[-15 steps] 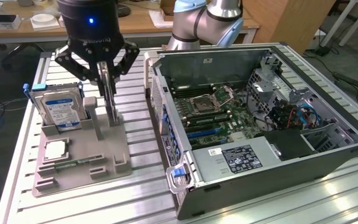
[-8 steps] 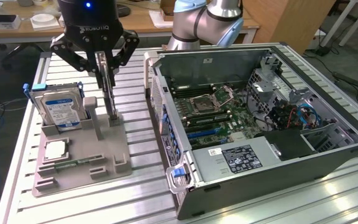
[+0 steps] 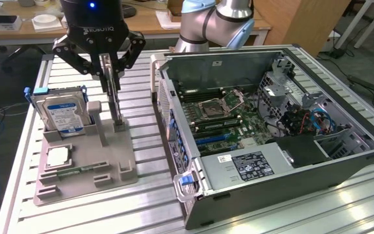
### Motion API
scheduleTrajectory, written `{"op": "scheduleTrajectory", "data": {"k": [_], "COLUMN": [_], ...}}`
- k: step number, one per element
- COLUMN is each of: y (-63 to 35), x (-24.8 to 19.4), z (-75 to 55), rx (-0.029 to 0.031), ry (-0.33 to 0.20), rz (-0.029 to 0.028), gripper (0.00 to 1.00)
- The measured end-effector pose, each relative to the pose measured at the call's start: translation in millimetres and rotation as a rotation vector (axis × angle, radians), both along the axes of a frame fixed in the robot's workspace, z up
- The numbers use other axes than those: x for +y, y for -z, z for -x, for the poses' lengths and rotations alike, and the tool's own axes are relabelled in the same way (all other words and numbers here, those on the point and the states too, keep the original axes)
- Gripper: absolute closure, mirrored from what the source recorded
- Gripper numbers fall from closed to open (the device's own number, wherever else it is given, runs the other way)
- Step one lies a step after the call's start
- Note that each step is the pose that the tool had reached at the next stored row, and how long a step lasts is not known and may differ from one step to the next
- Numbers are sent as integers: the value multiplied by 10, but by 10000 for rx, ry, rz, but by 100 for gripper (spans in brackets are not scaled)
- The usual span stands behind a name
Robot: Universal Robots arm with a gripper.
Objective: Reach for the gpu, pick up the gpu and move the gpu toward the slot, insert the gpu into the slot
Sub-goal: 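Pick up the gpu and move the gpu toward the slot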
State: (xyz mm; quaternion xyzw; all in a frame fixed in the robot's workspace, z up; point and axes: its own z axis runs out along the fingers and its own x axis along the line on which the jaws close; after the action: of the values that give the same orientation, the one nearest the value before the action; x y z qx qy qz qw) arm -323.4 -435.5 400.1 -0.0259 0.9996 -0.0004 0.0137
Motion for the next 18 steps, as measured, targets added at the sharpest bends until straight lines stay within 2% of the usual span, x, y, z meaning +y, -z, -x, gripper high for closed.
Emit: {"op": "scheduleTrajectory", "data": {"k": [18], "y": [7], "x": [0], "z": [-181], "rx": [0], "ry": [-1], "rz": [0], "gripper": [73]}}
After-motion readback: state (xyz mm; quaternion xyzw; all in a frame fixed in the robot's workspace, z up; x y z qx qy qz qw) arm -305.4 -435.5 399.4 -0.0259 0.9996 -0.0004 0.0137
